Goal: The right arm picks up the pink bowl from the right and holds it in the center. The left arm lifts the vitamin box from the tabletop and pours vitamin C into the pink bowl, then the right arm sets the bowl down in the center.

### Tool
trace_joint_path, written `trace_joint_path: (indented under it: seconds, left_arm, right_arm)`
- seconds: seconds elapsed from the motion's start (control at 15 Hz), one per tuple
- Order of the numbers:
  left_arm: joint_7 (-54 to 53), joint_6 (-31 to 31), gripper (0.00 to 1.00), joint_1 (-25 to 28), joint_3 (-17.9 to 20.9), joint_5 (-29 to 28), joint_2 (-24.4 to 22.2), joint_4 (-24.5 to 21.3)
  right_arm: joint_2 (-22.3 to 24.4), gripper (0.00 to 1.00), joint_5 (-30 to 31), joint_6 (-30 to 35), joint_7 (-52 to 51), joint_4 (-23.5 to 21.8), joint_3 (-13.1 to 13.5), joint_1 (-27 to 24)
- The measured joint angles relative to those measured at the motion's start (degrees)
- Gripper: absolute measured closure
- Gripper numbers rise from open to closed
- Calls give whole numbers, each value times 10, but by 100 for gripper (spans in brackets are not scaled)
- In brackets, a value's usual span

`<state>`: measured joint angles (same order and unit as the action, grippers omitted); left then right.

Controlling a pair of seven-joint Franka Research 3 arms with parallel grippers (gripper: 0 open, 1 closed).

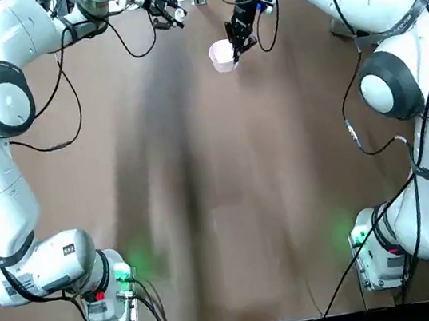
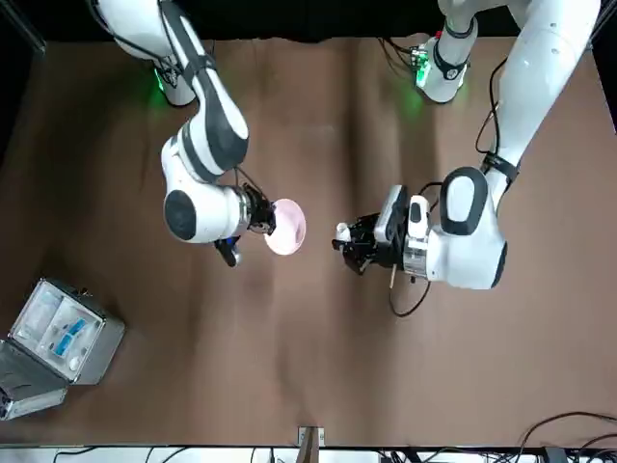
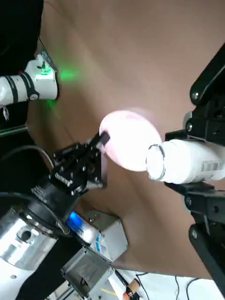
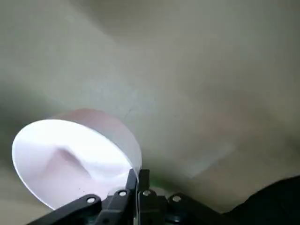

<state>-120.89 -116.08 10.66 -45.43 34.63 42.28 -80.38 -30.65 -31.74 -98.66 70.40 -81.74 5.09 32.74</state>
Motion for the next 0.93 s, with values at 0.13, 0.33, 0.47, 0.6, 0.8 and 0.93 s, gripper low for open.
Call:
trace_joint_path:
  seconds: [0.13,0.33,0.47,0.6,0.8,0.93]
  left_arm:
    - [9,-22,64,-12,0,-1,-2,0]
    - [11,-63,64,-36,6,-9,-2,0]
    - [11,-76,64,-55,18,-20,-2,0]
    - [11,-91,64,-69,27,-39,-3,0]
    - [11,-105,64,-90,45,-79,-16,2]
    - [11,-109,64,-113,68,-83,-33,2]
  right_arm:
    - [-2,98,-17,0,35,4,0,7]
    - [-15,98,-31,7,109,11,-1,13]
    - [-24,98,-43,9,137,19,-1,15]
    - [-30,98,-61,19,148,29,-1,16]
    - [-38,98,-100,50,168,61,-1,16]
    - [-48,98,-107,59,189,87,-1,16]
